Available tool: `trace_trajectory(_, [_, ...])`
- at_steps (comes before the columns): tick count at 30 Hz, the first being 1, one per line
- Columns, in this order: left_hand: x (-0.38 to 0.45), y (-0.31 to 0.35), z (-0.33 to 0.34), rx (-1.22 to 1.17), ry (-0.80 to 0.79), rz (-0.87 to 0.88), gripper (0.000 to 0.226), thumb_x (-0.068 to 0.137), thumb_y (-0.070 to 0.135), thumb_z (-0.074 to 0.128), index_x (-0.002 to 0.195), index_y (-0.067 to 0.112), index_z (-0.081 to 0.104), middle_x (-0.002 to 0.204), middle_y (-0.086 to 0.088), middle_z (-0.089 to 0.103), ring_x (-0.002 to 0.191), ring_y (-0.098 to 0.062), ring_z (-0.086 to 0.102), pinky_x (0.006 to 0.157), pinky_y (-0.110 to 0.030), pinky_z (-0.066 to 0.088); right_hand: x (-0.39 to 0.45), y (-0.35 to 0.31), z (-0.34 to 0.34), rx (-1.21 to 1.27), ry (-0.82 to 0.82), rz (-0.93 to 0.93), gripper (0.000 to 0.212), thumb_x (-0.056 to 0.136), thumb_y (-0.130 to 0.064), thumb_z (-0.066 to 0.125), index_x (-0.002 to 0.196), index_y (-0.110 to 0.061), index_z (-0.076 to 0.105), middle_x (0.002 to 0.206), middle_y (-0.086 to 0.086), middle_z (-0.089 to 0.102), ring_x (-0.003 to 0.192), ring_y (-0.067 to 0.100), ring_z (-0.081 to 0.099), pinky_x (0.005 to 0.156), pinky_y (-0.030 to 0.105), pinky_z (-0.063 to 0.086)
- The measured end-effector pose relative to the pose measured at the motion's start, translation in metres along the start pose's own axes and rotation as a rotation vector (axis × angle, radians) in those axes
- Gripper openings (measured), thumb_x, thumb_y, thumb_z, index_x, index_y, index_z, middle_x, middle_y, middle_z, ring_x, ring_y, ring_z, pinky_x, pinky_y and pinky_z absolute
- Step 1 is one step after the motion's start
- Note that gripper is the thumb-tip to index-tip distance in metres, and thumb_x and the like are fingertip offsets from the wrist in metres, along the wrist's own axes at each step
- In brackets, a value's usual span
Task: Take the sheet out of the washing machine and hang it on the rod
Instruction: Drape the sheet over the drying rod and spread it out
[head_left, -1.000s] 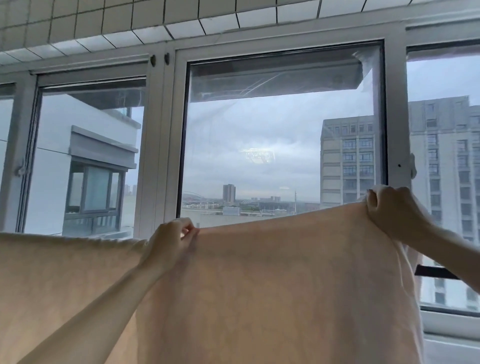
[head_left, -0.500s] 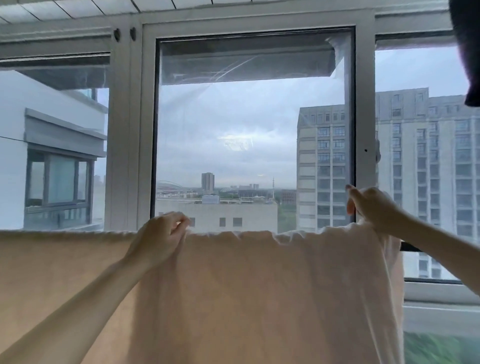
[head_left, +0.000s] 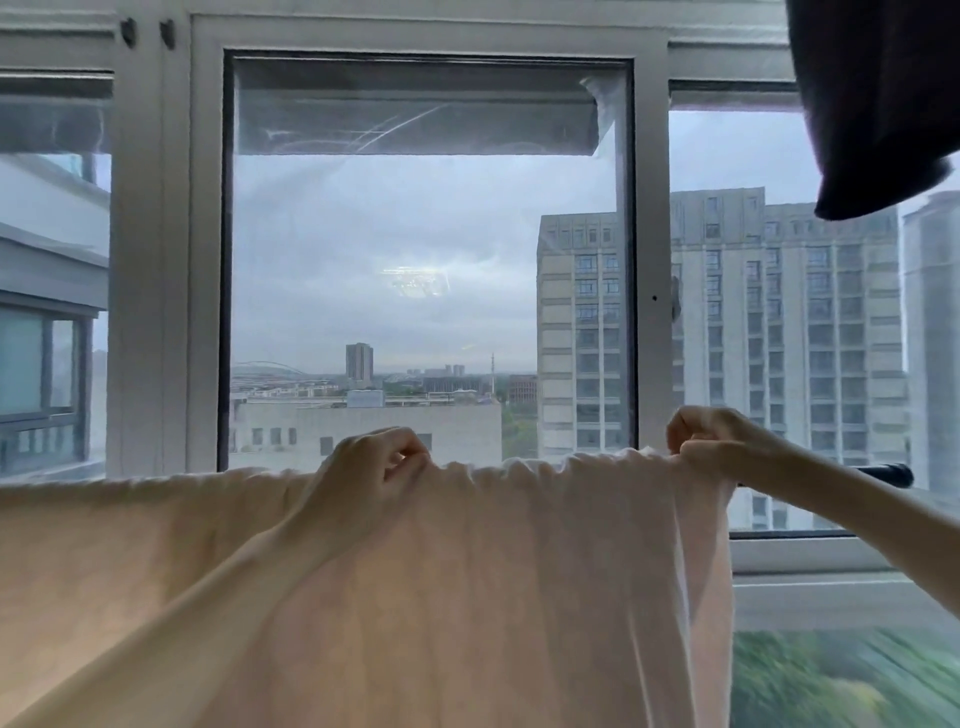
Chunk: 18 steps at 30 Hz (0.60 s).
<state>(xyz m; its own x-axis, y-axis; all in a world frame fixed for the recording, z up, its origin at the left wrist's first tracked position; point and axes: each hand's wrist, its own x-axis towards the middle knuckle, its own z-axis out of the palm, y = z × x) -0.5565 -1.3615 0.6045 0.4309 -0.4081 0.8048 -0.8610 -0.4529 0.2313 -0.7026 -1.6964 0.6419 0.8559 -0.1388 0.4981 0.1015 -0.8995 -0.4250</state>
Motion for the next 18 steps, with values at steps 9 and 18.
trace_trajectory(9, [0.006, 0.011, 0.002, -0.011, -0.075, -0.043, 0.008, 0.091, 0.028, 0.059, 0.087, 0.028, 0.065, 0.084, 0.021, 0.065, 0.083, 0.004, 0.060, 0.075, -0.023, 0.048, -0.011, 0.004, 0.006, -0.140, -0.042, -0.155, 0.010, 0.085, -0.025, 0.068, 0.095, -0.026, 0.064, 0.093, -0.010, 0.066, 0.082, -0.002, 0.063, 0.068, 0.005, 0.045])
trace_trajectory(18, [0.010, 0.025, 0.009, -0.016, -0.056, 0.040, 0.012, 0.086, 0.026, 0.067, 0.077, 0.033, 0.064, 0.076, 0.021, 0.066, 0.076, 0.008, 0.061, 0.073, -0.016, 0.048, -0.015, -0.009, 0.015, -0.197, 0.073, -0.233, 0.026, 0.072, -0.037, 0.076, 0.090, -0.019, 0.073, 0.081, -0.011, 0.072, 0.074, 0.001, 0.066, 0.071, 0.012, 0.050])
